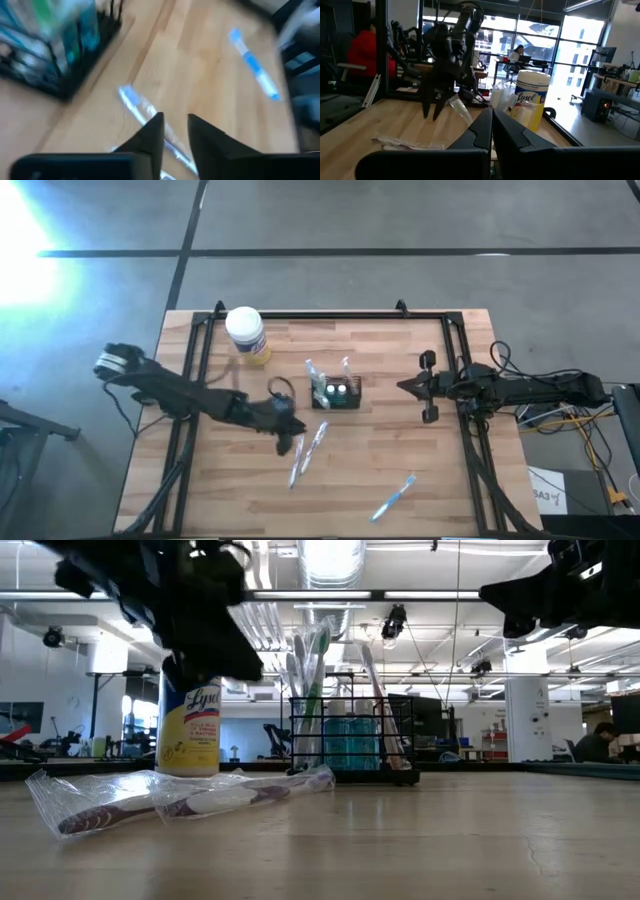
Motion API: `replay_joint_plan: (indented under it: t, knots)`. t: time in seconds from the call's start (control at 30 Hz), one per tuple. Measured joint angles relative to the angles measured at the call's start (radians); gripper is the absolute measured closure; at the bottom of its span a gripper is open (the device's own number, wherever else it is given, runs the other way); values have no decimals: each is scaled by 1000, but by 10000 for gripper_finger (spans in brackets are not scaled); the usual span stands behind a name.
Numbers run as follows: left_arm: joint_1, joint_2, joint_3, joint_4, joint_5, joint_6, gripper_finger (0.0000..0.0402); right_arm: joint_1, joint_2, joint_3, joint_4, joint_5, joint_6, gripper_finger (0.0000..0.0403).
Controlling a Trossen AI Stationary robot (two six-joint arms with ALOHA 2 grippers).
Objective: Pick & Place toothbrushing station
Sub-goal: Put the right violet toothbrush into the black mesh organizer
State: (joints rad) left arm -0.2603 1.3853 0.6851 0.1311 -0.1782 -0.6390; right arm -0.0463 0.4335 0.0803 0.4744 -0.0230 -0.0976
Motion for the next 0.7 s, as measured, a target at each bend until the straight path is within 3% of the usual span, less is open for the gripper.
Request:
replay_joint_plan:
  t: [0.33, 0.7]
  knots:
    - [-20, 329, 411, -443, -8, -136, 174, 0, 1, 0, -3, -1, 75, 394]
    - [-34, 621, 761, -785, -54, -183, 169, 0, 2, -9, -7, -3, 91, 394]
